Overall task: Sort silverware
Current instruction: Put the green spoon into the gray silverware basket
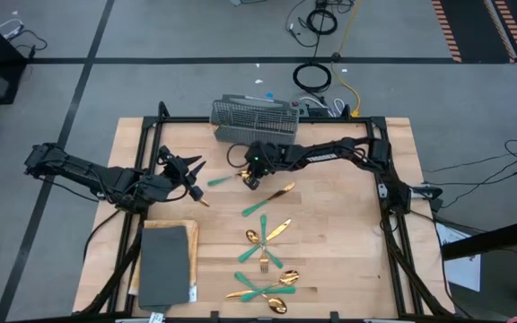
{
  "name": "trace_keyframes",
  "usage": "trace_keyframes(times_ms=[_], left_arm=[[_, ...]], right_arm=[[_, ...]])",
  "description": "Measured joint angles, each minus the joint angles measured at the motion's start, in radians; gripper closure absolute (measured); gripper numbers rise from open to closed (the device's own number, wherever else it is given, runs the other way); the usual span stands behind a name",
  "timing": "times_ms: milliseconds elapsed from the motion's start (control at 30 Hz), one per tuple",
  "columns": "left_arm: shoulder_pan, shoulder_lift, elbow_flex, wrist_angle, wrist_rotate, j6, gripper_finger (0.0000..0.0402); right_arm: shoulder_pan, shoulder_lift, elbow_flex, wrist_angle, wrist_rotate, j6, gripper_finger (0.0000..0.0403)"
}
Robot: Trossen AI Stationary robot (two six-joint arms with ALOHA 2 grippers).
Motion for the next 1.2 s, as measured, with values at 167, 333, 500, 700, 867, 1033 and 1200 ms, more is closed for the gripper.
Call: trace_keyframes(times_ms=[167,333,500,700,867,1033,1200], left_arm=[[0.000,0.000,0.000,0.000,0.000,0.000,0.0303],[0.000,0.000,0.000,0.000,0.000,-0.003,0.0303],[0.000,0.000,0.001,-0.002,0.000,-0.023,0.0303],[0.000,0.000,0.001,-0.006,0.000,-0.025,0.0303],[0.000,0.000,0.001,-0.006,0.000,-0.025,0.0303],[0.000,0.000,0.001,-0.006,0.000,-0.026,0.0303],[0.000,0.000,0.001,-0.006,0.000,-0.026,0.0303]], right_arm=[[0.038,-0.011,0.000,-0.013,0.008,-0.021,0.0402],[0.073,-0.075,0.000,-0.068,0.099,-0.067,0.0402],[0.094,-0.171,0.000,-0.177,0.196,-0.110,0.0402],[0.131,-0.310,-0.001,-0.296,0.359,-0.165,0.0402],[0.136,-0.419,-0.001,-0.347,0.459,-0.203,0.0402],[0.130,-0.507,-0.001,-0.385,0.578,-0.249,0.0402],[0.116,-0.581,-0.001,-0.427,0.685,-0.284,0.0402]])
